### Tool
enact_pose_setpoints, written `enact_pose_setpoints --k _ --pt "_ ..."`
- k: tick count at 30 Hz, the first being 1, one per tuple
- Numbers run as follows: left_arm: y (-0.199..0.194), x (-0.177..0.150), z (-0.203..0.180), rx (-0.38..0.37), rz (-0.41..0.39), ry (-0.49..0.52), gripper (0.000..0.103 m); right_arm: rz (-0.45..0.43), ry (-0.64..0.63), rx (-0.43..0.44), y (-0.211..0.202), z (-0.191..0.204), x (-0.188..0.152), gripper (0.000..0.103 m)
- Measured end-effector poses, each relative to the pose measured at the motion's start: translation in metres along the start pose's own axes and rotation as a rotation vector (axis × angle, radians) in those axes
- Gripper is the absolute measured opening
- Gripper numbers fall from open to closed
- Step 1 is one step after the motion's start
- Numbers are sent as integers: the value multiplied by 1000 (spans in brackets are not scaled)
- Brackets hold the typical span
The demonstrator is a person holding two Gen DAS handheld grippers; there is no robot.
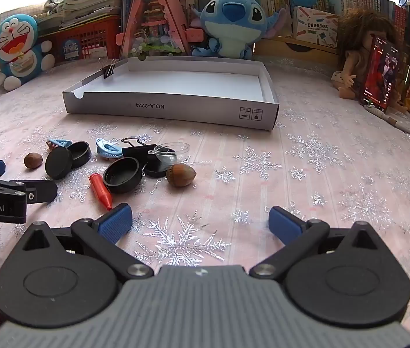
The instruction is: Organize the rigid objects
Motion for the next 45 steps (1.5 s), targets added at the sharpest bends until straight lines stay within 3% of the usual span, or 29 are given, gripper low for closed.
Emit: enact_pose_setpoints --k 45 --pt "0 0 0 6 5 7 103 4 1 -7 -1 4 0 103"
Point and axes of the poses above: each gripper's, at about its wrist camera, not at the fingertips, and y roughly the way its jaws point, z to its left, x to its top, the point moved 4 cm from there along y, roughly the way its jaws point, and after that the axes turned 2 degrees about -z, right-handed, at the moved point
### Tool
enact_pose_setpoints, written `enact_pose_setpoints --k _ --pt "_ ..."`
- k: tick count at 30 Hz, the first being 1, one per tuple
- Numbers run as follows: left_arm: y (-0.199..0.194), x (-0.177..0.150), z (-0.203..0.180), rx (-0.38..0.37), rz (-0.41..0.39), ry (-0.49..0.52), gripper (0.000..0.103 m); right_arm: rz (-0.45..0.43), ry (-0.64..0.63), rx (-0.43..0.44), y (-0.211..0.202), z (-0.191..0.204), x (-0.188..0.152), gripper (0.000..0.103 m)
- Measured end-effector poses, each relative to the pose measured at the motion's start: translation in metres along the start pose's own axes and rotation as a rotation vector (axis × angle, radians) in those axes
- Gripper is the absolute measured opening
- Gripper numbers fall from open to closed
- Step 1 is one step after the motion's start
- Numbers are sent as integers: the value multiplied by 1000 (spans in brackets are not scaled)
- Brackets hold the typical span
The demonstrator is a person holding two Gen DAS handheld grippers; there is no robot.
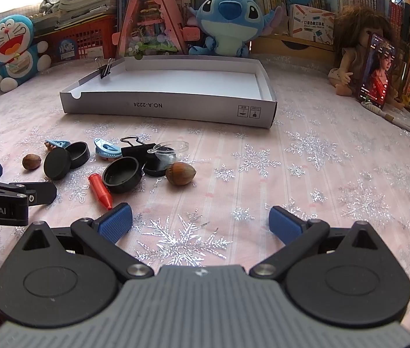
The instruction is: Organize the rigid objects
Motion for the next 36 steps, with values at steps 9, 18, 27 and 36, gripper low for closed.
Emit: enact_pose_setpoints --k 9,18,27,36 --pt "0 0 0 0 1 0 103 0 0 1 0 0 0 103" --pt "0 0 0 1 0 0 103 0 -1 2 0 1 0 103" --pt "0 0 0 1 0 1 103 -11 -7 10 -1 -1 -1 103" --pt "-3 0 4 -10 -8 8 103 -46 -2 26 -2 -2 -6 103"
Point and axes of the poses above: each gripper's, at about its wrist camera, not at the fingertips, and y roughly the way its jaws point, z to its left, x to its top, the point moved 4 cm from there along y, roughly the way its jaws point, and after that the axes turned 2 degrees about -z, right-handed, at the moved point
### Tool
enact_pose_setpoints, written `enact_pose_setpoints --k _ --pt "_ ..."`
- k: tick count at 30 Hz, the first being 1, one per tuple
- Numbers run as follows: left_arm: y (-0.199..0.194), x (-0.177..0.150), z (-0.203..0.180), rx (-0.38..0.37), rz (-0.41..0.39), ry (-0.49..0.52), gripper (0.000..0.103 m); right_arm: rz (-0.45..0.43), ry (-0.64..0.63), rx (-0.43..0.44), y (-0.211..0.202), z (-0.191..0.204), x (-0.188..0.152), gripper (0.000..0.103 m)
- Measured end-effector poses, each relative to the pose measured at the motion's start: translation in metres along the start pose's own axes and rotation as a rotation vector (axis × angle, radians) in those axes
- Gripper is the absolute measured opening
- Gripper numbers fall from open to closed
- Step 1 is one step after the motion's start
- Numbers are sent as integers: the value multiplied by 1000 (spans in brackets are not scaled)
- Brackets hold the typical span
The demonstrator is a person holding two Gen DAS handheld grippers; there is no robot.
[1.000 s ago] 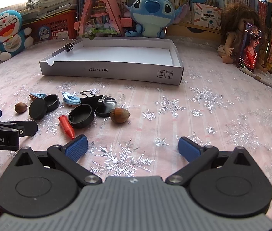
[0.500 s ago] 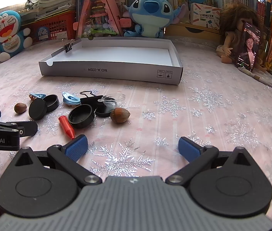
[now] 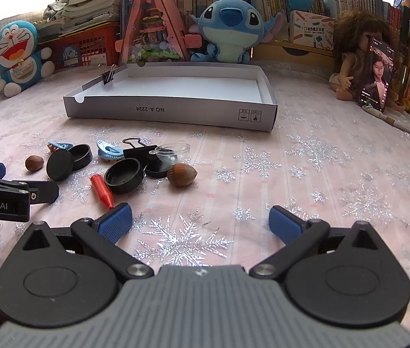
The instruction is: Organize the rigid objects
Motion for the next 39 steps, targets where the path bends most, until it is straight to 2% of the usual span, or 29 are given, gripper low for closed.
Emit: enact_pose_setpoints --k 9,11,16,21,26,31,36,39 --pt "2 0 4 -13 -14 0 102 -18 -8 16 -1 0 -1 103" --pt "1 1 6 -22 -15 -7 99 -16 -13 21 -1 -1 0 103" --pt "-6 4 19 -41 -41 -50 76 -10 -7 57 -5 -2 3 103" --pt "-10 6 26 -32 -59 -52 53 -56 -31 70 -11 0 9 97" --pt "-12 4 22 -48 -78 -10 49 -70 -19 66 -10 -3 16 87" --pt "-12 6 12 -72 -97 24 39 -69 -29 44 -5 -3 18 65" --pt "-8 7 10 -90 -86 21 24 -90 -38 43 -3 -1 21 61" --pt "-6 7 9 -94 -81 20 19 -88 -58 59 -1 3 22 49"
Point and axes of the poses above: each gripper's, at about its wrist camera, not at the fingertips, and y roughly the way its jaws point, z to its left, x to its top, the point moved 4 cm from there along y, roughly the way its jaws point, and after that the axes turned 2 degrees about -z, right-handed, at the moved point
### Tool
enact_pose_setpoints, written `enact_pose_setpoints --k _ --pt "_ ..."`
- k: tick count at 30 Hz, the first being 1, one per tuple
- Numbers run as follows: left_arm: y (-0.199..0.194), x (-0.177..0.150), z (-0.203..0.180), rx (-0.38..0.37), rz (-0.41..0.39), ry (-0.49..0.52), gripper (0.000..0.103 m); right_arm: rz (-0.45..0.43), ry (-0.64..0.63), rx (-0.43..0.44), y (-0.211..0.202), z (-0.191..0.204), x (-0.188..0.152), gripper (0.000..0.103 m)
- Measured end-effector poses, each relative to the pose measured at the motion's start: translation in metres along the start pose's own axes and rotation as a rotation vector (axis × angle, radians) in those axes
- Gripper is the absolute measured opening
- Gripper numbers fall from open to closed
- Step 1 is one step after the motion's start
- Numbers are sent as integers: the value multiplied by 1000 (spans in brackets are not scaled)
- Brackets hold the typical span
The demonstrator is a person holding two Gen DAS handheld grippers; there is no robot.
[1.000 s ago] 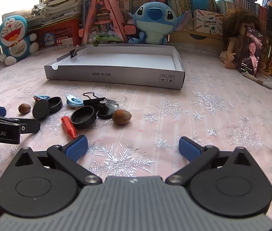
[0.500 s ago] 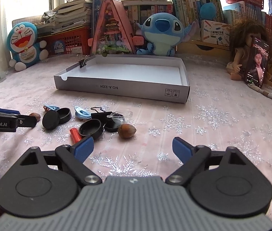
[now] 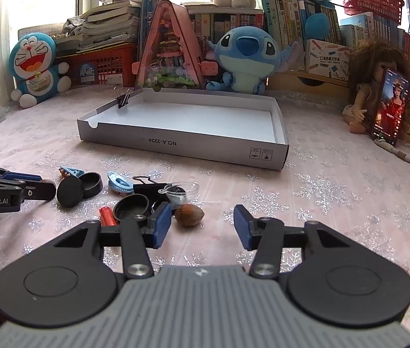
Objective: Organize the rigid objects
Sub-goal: 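Close the left gripper on the walnut while the right gripper grasps the hazelnut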
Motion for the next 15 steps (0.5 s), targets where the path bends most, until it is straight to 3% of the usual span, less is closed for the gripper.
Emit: enact_pose_setpoints --k 4,15 --pt "-2 0 -1 -6 -9 5 16 17 -14 21 4 5 0 25" --pt "-12 6 -3 -26 -35 7 16 -9 -20 18 -10 6 7 21"
Point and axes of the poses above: each gripper's, at about its wrist camera, not at the fingertips, and y roughly the way its jaws point, z to its left, x to its top, the point moved 4 cm from there along y, roughly the way its jaws point, and after that the axes turned 2 degrees about -z, right-handed, at the moved point
